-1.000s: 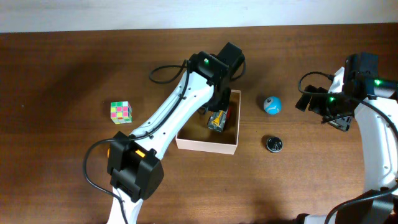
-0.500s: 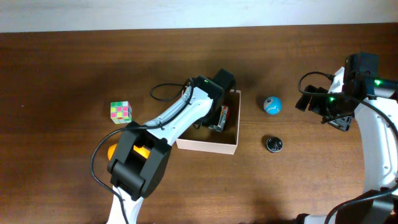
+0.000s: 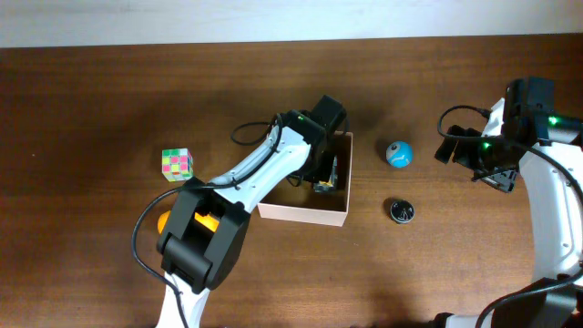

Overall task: Pack container
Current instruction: 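Carry the toy truck with the left gripper into the white box and release, then move the left gripper back and grasp the Rubik's cube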

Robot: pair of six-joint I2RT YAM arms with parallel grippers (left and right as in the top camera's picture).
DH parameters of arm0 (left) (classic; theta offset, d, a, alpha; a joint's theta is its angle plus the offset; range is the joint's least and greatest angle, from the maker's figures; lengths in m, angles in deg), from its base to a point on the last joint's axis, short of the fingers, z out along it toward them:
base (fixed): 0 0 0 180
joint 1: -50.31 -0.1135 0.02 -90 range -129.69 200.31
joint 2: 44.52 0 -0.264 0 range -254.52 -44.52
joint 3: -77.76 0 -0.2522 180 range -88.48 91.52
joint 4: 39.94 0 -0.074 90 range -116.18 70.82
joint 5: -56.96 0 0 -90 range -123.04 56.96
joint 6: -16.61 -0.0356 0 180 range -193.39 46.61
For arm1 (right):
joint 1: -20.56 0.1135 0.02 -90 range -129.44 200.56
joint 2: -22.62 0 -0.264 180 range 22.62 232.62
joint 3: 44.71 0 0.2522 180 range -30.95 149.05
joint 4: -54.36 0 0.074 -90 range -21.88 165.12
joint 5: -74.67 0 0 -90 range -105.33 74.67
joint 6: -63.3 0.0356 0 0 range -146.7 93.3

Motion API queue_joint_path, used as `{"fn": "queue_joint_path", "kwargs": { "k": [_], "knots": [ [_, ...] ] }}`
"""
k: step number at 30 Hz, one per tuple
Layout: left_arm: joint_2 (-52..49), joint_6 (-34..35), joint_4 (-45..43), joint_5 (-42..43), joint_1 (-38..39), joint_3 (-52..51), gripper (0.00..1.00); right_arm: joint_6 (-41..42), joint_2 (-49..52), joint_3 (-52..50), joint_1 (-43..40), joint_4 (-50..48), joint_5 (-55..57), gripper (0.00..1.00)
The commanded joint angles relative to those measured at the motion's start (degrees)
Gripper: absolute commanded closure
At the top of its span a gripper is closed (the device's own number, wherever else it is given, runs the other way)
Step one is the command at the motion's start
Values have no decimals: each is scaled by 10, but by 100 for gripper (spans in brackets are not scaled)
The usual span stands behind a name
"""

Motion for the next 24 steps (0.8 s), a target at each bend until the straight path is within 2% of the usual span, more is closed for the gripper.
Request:
{"fn": "queue_joint_path", "kwargs": {
  "k": [1, 3, 6, 9, 13, 15, 18, 20, 24],
  "knots": [
    [41, -30, -9, 35, -1, 19, 86, 0, 3, 9, -3, 0, 16, 1],
    [52, -40, -10, 19, -3, 20, 84, 0, 3, 9, -3, 0, 16, 1],
    [72, -40, 11, -45, -14, 22, 66, 0, 3, 9, -3, 1, 16, 1],
    [104, -40, 47, -69, -40, 33, 48, 0, 3, 9, -3, 2, 16, 1],
    [162, -40, 91, -97, -98, 60, 34, 1, 3, 9, -3, 2, 16, 1],
    [190, -40, 98, -111, -134, 63, 29, 1, 3, 9, -3, 2, 16, 1],
    [208, -55, 117, -120, -194, 63, 28, 1, 3, 9, -3, 2, 16, 1],
    [200, -79, 144, -120, -244, 61, 28, 1, 3, 9, -3, 2, 16, 1],
    [170, -84, 170, -100, -312, 49, 25, 1, 3, 9, -3, 2, 16, 1]
  ]
}}
